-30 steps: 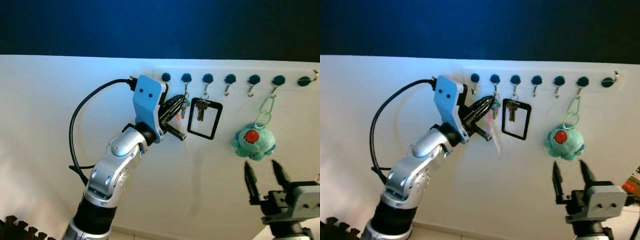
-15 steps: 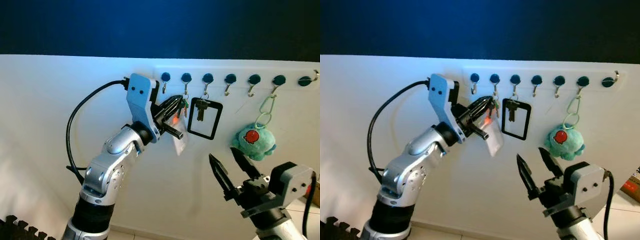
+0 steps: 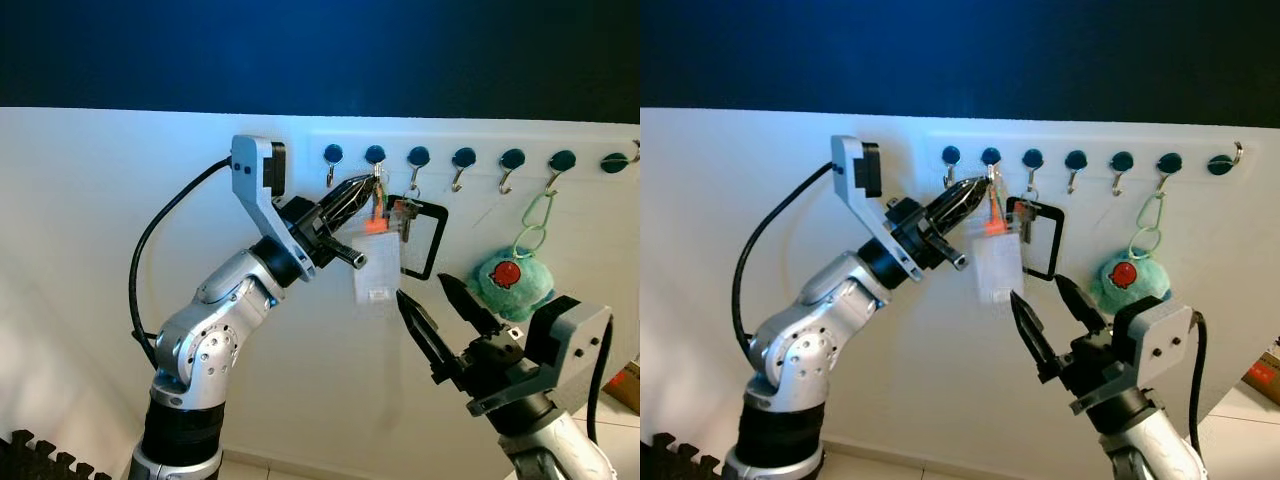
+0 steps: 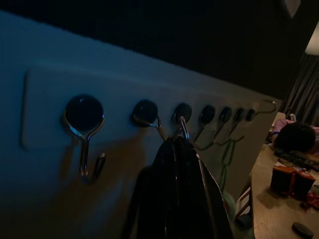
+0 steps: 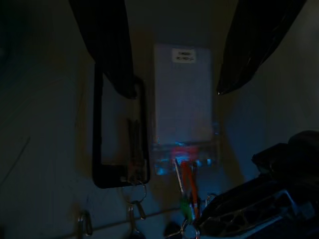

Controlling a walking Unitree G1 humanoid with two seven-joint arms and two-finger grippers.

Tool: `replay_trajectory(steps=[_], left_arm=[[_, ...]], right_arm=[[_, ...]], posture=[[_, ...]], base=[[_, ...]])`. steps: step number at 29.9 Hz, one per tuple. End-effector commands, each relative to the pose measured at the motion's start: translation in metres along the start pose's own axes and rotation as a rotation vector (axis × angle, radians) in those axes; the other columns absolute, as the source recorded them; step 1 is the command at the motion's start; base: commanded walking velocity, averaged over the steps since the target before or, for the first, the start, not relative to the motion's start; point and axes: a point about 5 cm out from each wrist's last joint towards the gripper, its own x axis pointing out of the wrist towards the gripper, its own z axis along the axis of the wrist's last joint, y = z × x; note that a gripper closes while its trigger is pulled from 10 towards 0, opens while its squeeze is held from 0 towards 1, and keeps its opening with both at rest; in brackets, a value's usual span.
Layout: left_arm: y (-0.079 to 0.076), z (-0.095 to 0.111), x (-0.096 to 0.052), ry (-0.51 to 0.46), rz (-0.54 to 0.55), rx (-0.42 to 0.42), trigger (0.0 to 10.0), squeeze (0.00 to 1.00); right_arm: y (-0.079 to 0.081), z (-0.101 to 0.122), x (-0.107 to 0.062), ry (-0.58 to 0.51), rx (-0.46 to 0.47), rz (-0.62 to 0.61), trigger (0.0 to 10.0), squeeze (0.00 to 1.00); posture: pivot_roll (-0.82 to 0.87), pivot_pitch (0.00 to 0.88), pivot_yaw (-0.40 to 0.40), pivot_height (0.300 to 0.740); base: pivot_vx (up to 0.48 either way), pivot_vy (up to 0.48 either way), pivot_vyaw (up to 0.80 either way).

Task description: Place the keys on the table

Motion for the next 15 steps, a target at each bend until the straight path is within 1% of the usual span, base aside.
replay_trajectory(steps=[1,2,3,4,6,7,9,10,11,15], left_arm=[[-0.008,0.002,0.003,0.009,-0.045,0.049,10.0,0.0],[-0.009,0.0,0.002,0.032,-0.05,0.09,10.0,0.0],[-0.01,0.0,0.002,0.038,-0.05,0.1,10.0,0.0],[-0.01,-0.003,0.001,0.068,-0.052,0.155,10.0,0.0],[-0.01,-0.003,0.001,0.068,-0.052,0.155,10.0,0.0],[-0.009,-0.006,0.0,0.109,-0.05,0.186,10.0,0.0],[-0.004,-0.014,0.0,0.178,-0.012,0.239,10.0,0.0],[-0.004,-0.014,0.0,0.178,-0.012,0.239,10.0,0.0],[-0.002,-0.016,0.0,0.197,0.001,0.264,10.0,0.0],[0.016,-0.023,-0.001,0.246,0.114,0.232,10.0,0.0]], right_arm=[[0.003,0.001,0.001,0.003,0.012,0.015,10.0,0.0],[0.004,0.002,0.002,0.003,0.014,0.018,10.0,0.0],[0.004,0.002,0.003,0.003,0.015,0.019,10.0,0.0],[0.004,0.002,0.003,0.002,0.016,0.02,10.0,0.0],[0.004,0.002,0.003,0.002,0.016,0.02,10.0,0.0],[0.004,0.003,0.004,0.004,0.02,0.02,10.0,0.0],[0.005,0.003,0.005,0.006,0.024,0.02,10.0,0.0],[0.005,0.003,0.005,0.006,0.024,0.02,10.0,0.0],[0.005,0.002,0.005,0.007,0.025,0.02,10.0,0.0],[0.006,0.002,0.007,0.006,0.031,0.021,10.0,0.0]], posture=[[-0.09,0.07,0.053,0.74],[-0.09,0.072,0.055,0.74],[-0.09,0.073,0.056,0.74],[-0.09,0.073,0.056,0.74],[-0.09,0.073,0.056,0.74],[-0.08,0.075,0.055,0.74],[-0.08,0.075,0.055,0.74],[-0.08,0.075,0.055,0.74],[-0.08,0.075,0.055,0.74],[-0.08,0.076,0.053,0.74]], base=[[0.0,0.0,0.0],[0.0,0.0,0.0],[0.0,0.0,0.0],[0.0,0.0,0.0],[0.0,0.0,0.0],[0.0,0.0,0.0],[0.0,0.0,0.0],[0.0,0.0,0.0],[0.0,0.0,0.0],[0.0,0.0,0.0]])
